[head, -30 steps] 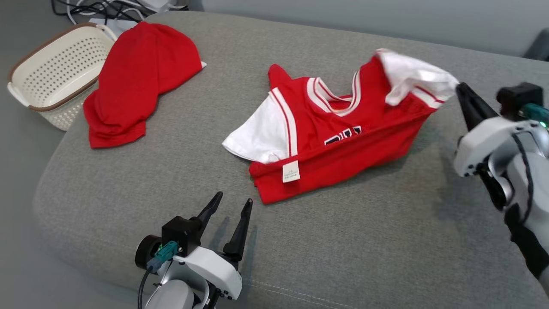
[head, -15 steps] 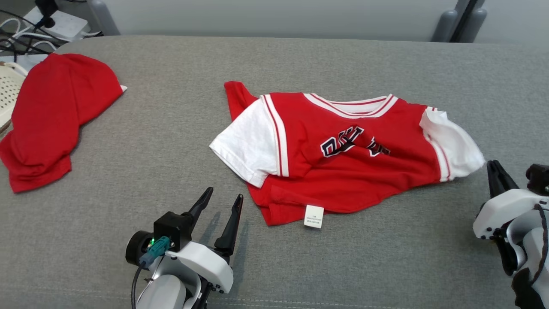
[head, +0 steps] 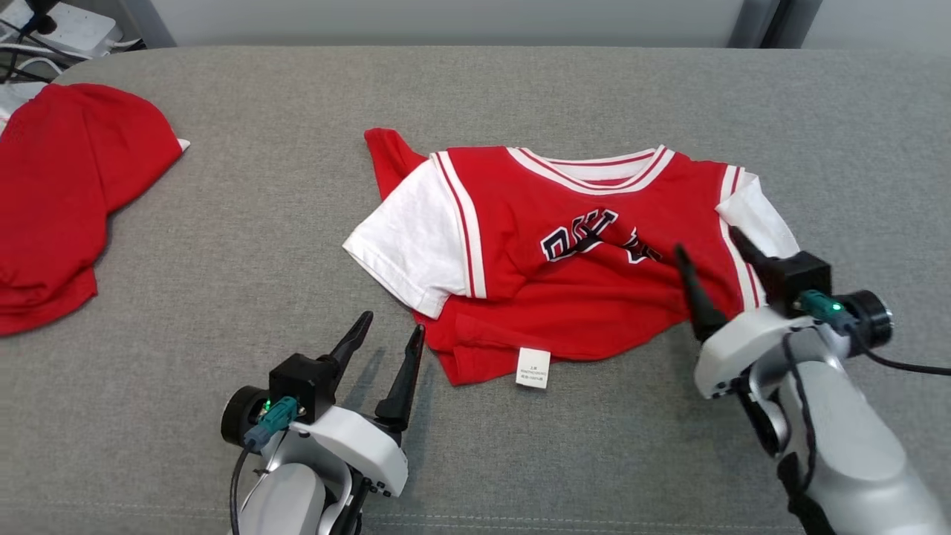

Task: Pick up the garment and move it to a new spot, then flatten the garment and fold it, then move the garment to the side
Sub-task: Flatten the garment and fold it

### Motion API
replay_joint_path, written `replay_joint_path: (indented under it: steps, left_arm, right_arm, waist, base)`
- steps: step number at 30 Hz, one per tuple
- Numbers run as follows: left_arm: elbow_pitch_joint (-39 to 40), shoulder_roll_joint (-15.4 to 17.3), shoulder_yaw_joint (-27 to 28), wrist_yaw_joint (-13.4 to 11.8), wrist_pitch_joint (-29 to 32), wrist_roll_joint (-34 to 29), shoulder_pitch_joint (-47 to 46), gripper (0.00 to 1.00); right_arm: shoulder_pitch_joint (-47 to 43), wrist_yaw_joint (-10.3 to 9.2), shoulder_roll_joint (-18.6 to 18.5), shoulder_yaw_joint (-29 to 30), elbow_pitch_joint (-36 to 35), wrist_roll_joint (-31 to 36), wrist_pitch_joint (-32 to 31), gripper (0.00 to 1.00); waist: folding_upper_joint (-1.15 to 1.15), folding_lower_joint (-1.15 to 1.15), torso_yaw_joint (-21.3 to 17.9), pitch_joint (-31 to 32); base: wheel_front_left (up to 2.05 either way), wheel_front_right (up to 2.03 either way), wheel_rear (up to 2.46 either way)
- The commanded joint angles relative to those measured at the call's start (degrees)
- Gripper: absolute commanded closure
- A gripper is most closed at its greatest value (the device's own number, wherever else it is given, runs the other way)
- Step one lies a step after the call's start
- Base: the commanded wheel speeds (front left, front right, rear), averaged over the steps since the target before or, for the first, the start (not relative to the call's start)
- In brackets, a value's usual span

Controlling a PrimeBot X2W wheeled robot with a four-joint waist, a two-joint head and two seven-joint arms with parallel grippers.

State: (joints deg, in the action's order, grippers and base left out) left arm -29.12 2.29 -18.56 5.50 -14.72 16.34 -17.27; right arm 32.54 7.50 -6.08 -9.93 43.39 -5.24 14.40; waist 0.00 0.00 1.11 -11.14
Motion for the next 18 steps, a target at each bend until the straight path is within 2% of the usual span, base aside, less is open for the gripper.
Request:
replay_joint_path:
  steps: [1,8,9,13,18]
  left_arm:
    - [0.9,0.6,1.0,0.3,-0.3,0.4,-1.8,0.0]
    - [1.3,0.6,-1.7,-0.3,-0.3,2.1,-1.3,0.0]
    - [1.3,0.6,-1.7,-0.3,-0.3,2.1,-1.3,0.0]
    - [1.8,0.6,-2.9,-0.9,-0.3,3.4,-0.9,0.0]
    - [2.3,0.6,-4.4,-1.3,-0.3,5.0,-0.6,0.0]
  right_arm:
    - [2.4,-0.01,0.2,-6.1,-0.7,-2.2,0.6,0.0]
    - [10.5,-0.01,-0.9,-21.6,4.5,-8.1,-0.4,0.0]
    - [10.5,-0.01,-0.9,-21.6,4.5,-8.1,-0.4,0.0]
    - [14.7,-0.01,-2.1,-27.5,7.5,-10.8,-1.8,0.0]
    - [18.4,-0.01,-3.6,-31.1,12.7,-12.9,-5.5,0.0]
  waist:
    - [0.0,0.0,1.3,-0.3]
    - [0.0,0.0,7.7,-1.0]
    - [0.0,0.0,7.7,-1.0]
    - [0.0,0.0,12.1,-1.5]
    - [0.0,0.0,16.6,-2.3]
  base:
    - [0.0,0.0,0.0]
    - [0.0,0.0,0.0]
    - [0.0,0.0,0.0]
    - [0.0,0.0,0.0]
    - [0.0,0.0,0.0]
